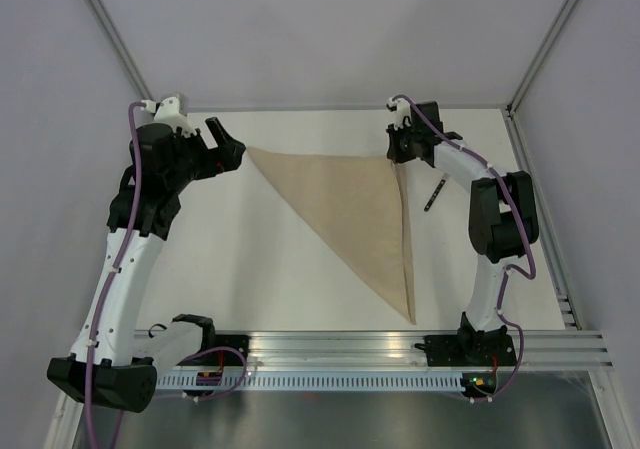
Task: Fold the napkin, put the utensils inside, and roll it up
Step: Fold the napkin at the center of the board.
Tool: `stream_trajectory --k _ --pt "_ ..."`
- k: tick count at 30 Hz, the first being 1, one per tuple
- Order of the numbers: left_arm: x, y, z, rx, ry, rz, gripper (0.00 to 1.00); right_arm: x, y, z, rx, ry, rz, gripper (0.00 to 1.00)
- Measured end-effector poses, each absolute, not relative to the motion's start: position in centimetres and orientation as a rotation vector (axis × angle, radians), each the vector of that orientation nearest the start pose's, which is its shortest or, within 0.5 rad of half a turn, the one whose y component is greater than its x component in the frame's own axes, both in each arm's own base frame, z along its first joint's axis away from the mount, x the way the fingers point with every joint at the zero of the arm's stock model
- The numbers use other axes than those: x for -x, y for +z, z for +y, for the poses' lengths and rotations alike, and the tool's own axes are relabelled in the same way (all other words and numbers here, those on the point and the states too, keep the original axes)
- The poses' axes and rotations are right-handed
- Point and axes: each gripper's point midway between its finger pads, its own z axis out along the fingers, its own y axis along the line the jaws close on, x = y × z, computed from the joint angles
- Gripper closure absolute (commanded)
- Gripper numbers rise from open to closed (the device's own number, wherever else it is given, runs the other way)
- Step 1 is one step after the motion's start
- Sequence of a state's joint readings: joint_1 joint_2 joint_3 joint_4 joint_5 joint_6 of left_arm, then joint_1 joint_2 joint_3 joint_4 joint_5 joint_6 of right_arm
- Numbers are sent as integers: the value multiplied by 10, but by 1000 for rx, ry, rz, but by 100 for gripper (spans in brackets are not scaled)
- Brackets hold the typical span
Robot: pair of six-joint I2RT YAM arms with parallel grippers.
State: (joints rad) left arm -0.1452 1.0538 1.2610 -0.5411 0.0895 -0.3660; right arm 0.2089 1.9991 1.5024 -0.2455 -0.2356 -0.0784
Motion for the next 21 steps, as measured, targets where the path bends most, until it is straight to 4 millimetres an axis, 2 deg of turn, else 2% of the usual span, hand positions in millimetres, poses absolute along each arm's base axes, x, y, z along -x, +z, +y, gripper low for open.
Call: stream_trajectory --k 10,21 --pt "-331 333 -79 151 -430 1920 0 -511 79 139 433 332 2293 100" --pt "-331 332 -79 152 -431 1922 0 -517 79 130 413 324 2291 100"
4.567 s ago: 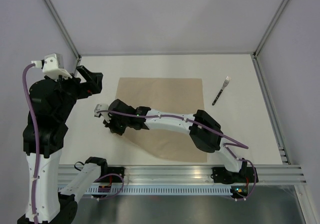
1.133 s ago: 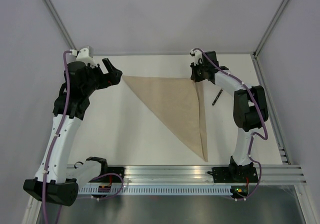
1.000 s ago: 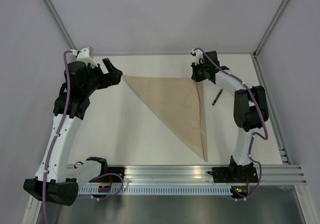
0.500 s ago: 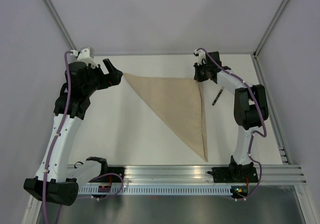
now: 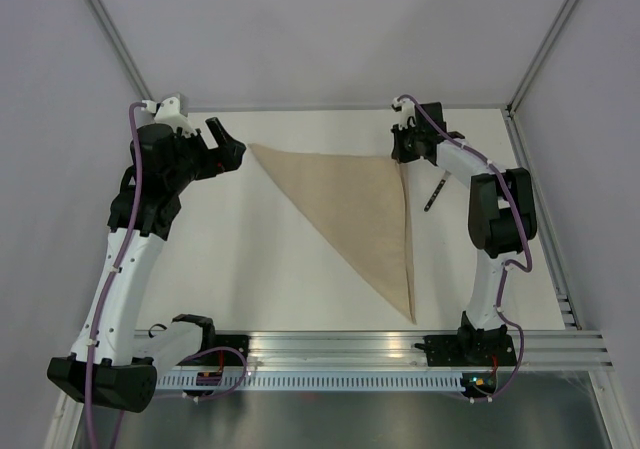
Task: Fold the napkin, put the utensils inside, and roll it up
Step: Fold the napkin at the center of the board.
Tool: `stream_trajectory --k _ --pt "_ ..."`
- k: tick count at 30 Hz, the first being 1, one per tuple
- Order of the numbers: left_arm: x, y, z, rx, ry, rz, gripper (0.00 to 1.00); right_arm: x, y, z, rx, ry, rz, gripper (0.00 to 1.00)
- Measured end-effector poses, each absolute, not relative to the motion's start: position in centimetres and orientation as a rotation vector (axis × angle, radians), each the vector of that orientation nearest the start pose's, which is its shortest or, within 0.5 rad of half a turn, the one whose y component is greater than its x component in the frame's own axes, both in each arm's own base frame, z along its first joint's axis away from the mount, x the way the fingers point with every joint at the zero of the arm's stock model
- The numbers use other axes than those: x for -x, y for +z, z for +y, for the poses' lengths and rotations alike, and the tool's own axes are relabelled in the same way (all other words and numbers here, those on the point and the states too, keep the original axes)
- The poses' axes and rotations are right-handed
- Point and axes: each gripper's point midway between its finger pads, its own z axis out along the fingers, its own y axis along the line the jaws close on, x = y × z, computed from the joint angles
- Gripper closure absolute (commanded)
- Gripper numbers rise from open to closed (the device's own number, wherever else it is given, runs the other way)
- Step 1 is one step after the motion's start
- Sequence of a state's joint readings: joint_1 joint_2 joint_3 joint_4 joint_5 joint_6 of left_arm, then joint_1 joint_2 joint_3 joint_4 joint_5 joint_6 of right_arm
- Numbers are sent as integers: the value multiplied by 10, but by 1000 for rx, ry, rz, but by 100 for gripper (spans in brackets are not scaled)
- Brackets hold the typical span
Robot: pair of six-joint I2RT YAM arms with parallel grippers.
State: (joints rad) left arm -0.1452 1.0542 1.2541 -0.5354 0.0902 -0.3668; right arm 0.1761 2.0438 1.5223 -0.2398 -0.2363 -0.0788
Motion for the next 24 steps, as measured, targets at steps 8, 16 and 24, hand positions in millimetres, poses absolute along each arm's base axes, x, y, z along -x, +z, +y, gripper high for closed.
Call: stream_trajectory --k 8,16,24 --pt "-330 332 -82 154 -448 1925 0 -520 81 124 398 317 2287 99" --pt "-332 333 -83 150 -455 1922 0 -522 82 121 391 317 2285 100" --pt "-333 331 -83 150 -456 1923 0 -523 68 117 382 314 2313 99"
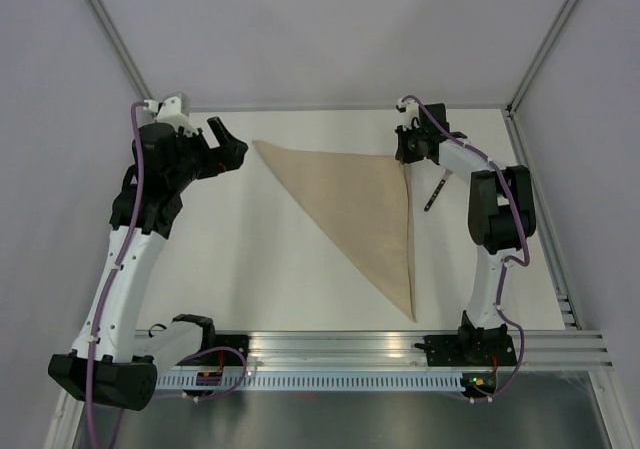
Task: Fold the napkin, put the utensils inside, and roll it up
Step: Fold the napkin at the center of the board.
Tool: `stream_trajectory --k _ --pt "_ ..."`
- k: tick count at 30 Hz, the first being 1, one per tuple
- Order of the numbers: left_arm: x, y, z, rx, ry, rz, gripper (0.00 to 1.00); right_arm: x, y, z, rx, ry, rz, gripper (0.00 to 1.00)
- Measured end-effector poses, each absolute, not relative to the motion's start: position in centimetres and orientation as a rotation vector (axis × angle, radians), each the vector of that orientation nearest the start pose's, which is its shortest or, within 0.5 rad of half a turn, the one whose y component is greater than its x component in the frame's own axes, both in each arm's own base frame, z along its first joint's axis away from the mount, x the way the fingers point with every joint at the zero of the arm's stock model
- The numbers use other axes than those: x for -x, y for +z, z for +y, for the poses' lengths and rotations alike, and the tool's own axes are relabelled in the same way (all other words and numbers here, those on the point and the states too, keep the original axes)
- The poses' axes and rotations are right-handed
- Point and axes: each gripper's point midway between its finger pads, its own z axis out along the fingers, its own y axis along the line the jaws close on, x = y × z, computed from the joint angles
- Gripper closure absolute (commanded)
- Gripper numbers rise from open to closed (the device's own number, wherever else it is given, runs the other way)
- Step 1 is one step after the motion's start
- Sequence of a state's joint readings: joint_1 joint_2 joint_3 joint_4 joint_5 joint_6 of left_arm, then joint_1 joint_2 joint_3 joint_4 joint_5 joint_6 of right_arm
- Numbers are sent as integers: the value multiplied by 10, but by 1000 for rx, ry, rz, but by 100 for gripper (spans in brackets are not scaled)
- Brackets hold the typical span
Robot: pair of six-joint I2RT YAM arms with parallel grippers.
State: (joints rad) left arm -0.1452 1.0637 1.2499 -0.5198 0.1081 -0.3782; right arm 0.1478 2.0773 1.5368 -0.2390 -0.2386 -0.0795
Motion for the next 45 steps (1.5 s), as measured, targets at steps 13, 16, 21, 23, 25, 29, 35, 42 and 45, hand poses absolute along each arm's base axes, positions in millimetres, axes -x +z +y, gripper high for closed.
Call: stream_trajectory --k 13,16,21,23,25,29,35,42,45 --pt "-343 285 -88 211 -491 1991 0 -527 39 108 370 279 2363 99" --pt "-345 269 -90 231 -499 2014 0 -529 37 106 374 265 2363 100" --pt "-347 248 -93 253 -524 2043 0 -533 38 104 379 247 2356 100" --pt "-348 242 -94 261 -529 2050 0 -534 39 104 380 242 2354 100" --pt "-349 239 -94 264 -531 2053 0 -534 40 104 381 241 2354 99" --pt "-350 237 -95 268 -533 2052 0 -533 40 104 381 245 2356 100" --pt "-352 239 -95 266 -536 2039 0 -530 45 107 390 271 2355 100" --pt "-353 239 -95 265 -537 2037 1 -530 85 112 397 295 2284 100" --pt "-353 239 -95 265 -538 2038 1 -534 96 112 396 292 2260 99"
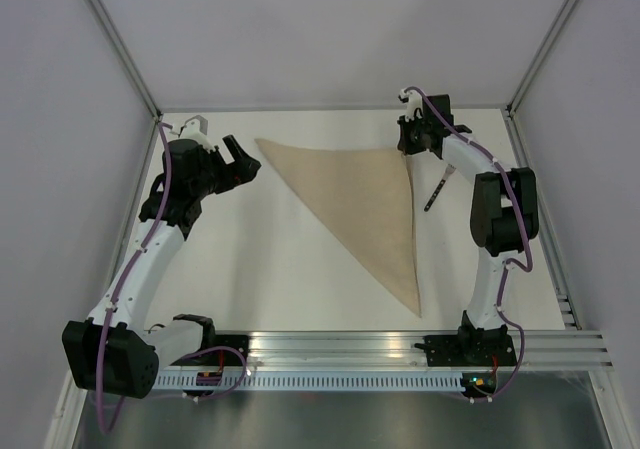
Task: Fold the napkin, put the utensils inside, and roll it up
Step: Fold the napkin at the center of the board.
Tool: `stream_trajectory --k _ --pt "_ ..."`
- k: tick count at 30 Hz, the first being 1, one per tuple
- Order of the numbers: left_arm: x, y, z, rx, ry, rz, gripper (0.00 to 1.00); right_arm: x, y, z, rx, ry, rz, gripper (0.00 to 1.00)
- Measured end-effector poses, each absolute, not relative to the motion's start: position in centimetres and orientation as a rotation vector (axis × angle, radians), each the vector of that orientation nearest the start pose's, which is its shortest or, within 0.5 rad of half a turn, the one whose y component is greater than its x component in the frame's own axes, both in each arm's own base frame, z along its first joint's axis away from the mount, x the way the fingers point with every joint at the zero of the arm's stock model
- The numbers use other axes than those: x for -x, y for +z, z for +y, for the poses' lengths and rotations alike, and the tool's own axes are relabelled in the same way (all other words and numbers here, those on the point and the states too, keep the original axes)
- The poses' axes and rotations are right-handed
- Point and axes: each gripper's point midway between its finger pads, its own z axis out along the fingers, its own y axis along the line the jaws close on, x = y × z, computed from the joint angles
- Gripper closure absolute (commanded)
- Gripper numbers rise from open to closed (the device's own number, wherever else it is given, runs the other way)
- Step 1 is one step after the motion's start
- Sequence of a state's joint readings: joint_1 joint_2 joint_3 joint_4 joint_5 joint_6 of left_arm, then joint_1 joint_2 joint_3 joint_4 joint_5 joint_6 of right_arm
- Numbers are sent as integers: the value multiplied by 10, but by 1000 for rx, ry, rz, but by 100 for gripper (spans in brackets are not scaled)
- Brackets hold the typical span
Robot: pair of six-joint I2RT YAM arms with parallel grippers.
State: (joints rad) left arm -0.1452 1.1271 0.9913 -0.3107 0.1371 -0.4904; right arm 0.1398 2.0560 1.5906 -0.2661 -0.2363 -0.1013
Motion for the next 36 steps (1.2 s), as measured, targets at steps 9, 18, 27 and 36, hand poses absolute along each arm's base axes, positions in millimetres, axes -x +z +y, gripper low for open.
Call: stream_trajectory --k 9,18,27,36 --pt "-353 239 -96 265 -539 2038 1 -534 94 110 391 276 2268 99" --pt "-355 230 -96 269 -536 2055 1 -538 68 102 368 223 2312 65" --pt "-369 190 -100 324 -555 2106 1 -553 74 78 302 130 2311 37" --pt "-381 138 -104 413 -573 2176 3 -526 102 44 193 21 2348 44"
